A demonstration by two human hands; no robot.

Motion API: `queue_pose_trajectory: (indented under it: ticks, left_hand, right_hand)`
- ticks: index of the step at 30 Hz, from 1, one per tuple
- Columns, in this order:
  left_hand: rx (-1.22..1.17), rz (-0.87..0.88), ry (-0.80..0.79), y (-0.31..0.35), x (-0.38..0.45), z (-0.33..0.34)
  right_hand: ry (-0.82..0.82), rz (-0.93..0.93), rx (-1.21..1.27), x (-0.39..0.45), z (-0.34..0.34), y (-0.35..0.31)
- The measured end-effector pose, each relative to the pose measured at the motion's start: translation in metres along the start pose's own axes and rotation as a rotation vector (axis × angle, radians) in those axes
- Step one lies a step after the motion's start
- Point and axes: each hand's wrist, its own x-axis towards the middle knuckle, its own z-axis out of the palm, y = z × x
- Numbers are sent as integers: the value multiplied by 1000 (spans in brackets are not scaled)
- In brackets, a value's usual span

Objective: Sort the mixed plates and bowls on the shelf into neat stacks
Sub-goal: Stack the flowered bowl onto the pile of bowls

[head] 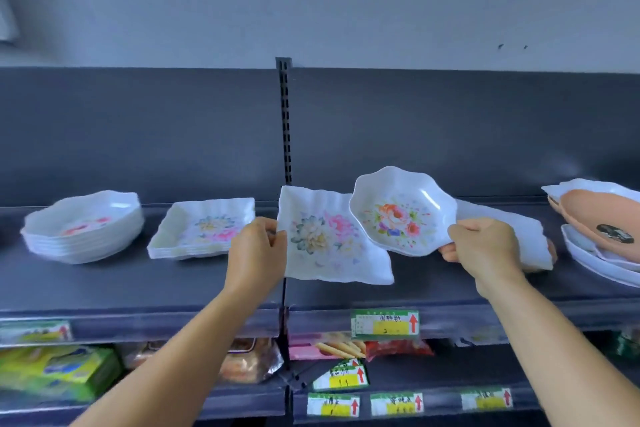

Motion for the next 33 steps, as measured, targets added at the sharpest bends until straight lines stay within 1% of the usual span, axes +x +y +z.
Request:
queue_pose_trajectory:
  ticks: [3,8,12,16,21,27,30,33]
  left_hand:
    - [19,-46,61,-17,-4,-33]
    - [42,-75,186,-44,1,-85]
    - [89,-106,218,-71,21,-113]
    - [103,-123,198,-93,47,-128]
    - [132,-150,136,-110,84,-128]
    - [189,-216,20,-129,123,-119]
    - [297,-191,-41,-137,128,-119]
    - [377,-127,-82,-137,124,-126]
  right_hand:
    - [-64,-36,15,-22,24,-14]
    - [-157,-71,12,-50,66,-37]
    - [-186,-79,19,-64,99,-52]
    - [-195,-68,22,-72,131,-64]
    - [-173,-43,-6,-77,163,-74]
    - [-119,-20,-34,-75,184,-82]
    - [-111,-12,-44,-75,193,-85]
    - [-121,-5,-47,-80,204,-90]
